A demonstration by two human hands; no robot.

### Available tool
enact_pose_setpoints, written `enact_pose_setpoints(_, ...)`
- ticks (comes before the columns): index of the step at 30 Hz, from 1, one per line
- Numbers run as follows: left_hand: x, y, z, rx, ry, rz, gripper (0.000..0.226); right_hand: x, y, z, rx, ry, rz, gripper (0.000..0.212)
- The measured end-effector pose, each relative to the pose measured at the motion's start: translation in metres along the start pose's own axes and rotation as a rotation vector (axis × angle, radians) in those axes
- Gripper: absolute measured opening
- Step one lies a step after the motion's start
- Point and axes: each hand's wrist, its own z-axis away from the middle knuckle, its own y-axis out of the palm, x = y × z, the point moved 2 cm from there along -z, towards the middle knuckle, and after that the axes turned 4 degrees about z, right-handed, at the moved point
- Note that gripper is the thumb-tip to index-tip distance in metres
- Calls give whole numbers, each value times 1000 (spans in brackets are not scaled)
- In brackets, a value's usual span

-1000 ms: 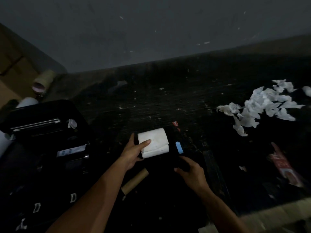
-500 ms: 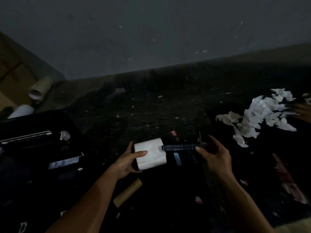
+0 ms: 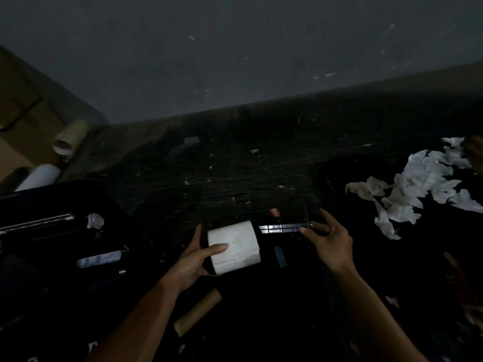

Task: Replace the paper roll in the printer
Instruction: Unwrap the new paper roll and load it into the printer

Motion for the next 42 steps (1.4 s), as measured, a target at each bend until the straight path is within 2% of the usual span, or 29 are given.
enact_pose_setpoints(15, -2, -10, -13, 36, -46, 7, 88, -8, 0, 2, 66, 186, 12, 79)
enact_pose_setpoints(26, -3, -7, -11, 33, -47, -22, 96, 8, 2, -3, 104, 179, 7, 73)
enact_pose_setpoints(34, -5, -6, -9, 32, -47, -12, 88, 0, 11, -13, 121, 215, -6, 71)
enact_pose_setpoints(39, -6, -7, -10, 25, -69, -15, 91, -9, 11, -12, 115, 204, 17, 70)
enact_pose_setpoints(42, -8, -7, -10, 36, -69, -10, 78, -12, 10, -11, 131, 187, 24, 69)
